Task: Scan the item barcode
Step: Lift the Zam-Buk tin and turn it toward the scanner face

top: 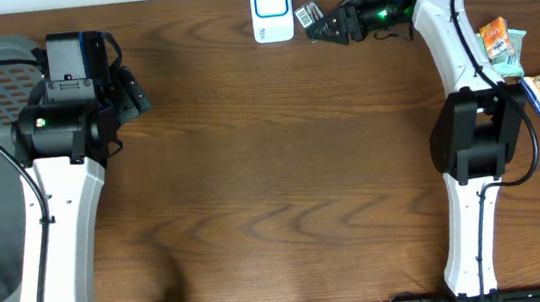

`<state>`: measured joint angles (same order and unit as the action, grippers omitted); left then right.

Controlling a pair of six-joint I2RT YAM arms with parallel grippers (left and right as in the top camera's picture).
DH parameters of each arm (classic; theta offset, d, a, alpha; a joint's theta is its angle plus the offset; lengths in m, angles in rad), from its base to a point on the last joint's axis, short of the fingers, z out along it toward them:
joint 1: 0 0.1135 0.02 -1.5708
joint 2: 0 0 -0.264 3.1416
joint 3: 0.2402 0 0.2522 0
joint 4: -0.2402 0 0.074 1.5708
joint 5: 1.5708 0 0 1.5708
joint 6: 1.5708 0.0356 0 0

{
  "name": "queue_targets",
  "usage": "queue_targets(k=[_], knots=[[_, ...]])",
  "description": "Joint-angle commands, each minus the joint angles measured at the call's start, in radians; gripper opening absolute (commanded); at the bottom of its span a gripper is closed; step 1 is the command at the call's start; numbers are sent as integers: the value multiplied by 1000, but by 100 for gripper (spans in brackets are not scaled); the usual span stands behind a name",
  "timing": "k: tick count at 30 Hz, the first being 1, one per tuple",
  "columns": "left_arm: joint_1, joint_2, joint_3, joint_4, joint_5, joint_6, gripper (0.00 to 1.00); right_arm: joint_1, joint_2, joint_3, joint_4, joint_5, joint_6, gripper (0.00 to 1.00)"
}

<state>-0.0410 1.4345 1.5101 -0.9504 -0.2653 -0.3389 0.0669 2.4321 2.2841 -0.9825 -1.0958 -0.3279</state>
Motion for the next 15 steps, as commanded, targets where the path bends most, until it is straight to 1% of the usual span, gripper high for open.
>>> queue_targets(k=[1, 10, 15], knots=[[3, 4, 3, -4, -13, 13, 98, 18, 8, 19, -1, -157, 55, 45], [3, 4, 3, -3, -13, 13, 98, 32, 8, 19, 6, -145, 70, 44], [3, 4, 3, -3, -13, 13, 98, 35, 8, 19, 6, -42, 70, 43]])
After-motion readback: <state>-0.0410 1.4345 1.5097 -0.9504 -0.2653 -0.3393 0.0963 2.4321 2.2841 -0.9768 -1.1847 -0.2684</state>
